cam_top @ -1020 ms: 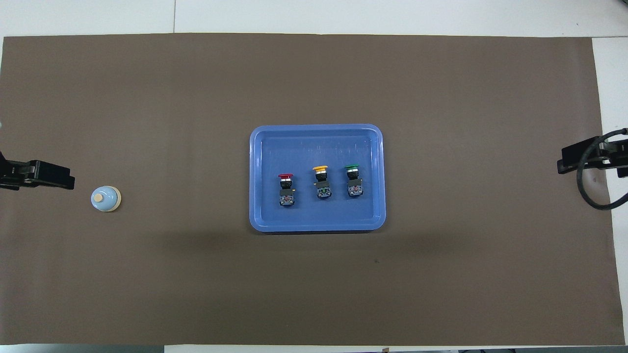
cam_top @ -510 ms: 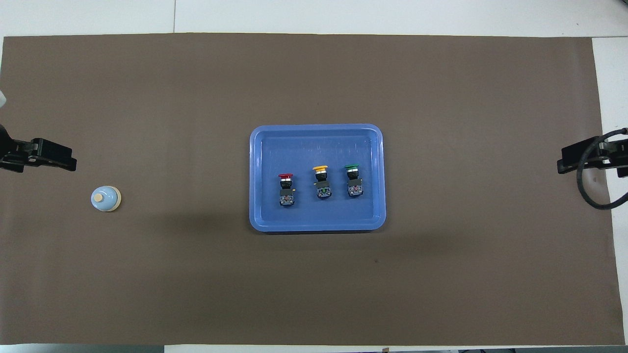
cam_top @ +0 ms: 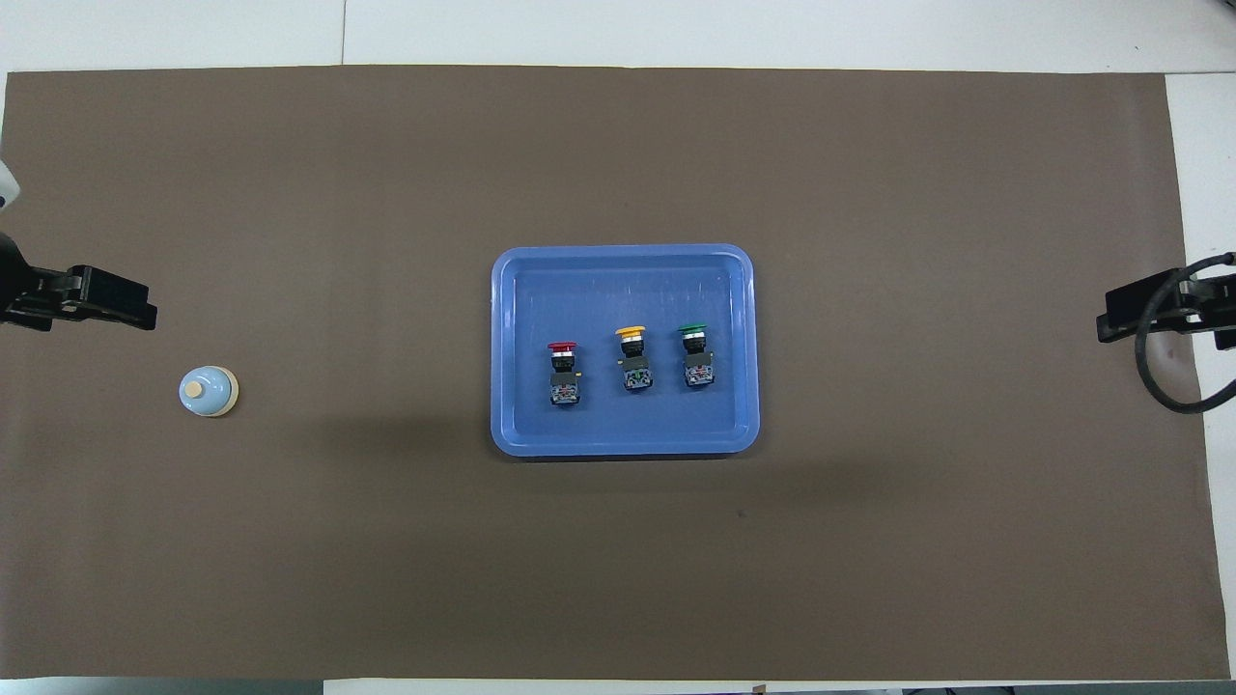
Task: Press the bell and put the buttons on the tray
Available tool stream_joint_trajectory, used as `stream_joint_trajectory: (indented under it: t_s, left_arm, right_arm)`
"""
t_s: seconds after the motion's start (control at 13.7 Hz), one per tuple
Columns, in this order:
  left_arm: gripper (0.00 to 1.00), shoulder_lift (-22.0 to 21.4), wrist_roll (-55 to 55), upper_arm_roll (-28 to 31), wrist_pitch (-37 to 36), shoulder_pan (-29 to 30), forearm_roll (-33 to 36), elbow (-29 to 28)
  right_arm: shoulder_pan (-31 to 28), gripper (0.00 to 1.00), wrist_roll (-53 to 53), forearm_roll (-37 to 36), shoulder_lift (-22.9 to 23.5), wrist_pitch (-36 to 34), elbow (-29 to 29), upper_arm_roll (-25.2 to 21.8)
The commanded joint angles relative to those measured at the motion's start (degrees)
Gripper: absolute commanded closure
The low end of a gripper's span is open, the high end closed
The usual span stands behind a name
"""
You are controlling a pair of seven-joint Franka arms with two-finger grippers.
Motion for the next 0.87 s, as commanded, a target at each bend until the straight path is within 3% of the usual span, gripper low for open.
stream_joint_trajectory:
  t_s: [0.0,0.8]
  left_arm:
    - [0.00,-0.42,0.37,0.87,-0.13,-0.59,0.97,0.31]
    - [0.00,-0.34,0.02,-0.45,-0.48,-0.41,1.32,0.75]
  right_arm:
    - [-0.26,0.00,-0.60,-0.67,-0.34,-0.19,-0.47,0.15]
    - [-0.26,0.00,-0.60,-0.67,-0.34,-0.19,-0.47,0.15]
